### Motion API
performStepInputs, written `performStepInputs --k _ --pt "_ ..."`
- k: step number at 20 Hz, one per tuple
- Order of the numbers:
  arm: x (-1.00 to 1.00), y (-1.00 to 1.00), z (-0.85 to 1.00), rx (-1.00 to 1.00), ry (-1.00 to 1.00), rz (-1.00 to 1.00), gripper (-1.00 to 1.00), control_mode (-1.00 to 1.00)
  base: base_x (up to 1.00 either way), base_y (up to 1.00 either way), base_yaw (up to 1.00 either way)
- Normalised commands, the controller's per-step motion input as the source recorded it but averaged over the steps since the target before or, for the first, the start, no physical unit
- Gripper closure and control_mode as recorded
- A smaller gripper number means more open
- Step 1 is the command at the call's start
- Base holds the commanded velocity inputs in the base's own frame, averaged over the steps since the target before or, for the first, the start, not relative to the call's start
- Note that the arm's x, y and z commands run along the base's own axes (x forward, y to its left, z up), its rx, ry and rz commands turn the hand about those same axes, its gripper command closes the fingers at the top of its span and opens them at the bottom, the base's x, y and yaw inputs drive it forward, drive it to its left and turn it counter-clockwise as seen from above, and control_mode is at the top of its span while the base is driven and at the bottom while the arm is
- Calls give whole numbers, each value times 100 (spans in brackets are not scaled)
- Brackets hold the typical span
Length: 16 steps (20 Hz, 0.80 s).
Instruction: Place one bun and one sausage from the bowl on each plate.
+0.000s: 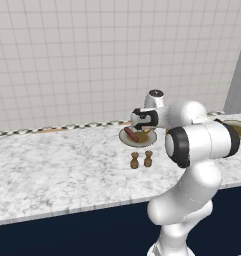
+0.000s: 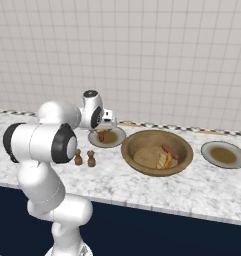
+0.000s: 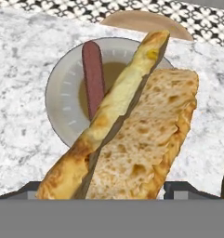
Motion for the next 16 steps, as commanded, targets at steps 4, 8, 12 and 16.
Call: performStepInputs --k 4,8,12,16 --pt "19 -20 -22 0 1 26 100 -100 0 0 0" --pt "29 -44 -18 0 0 33 100 -100 0 0 0" --pt "34 -19 -17 2 3 41 100 -100 0 0 0" --pt "33 0 -23 0 8 31 100 -100 0 0 0"
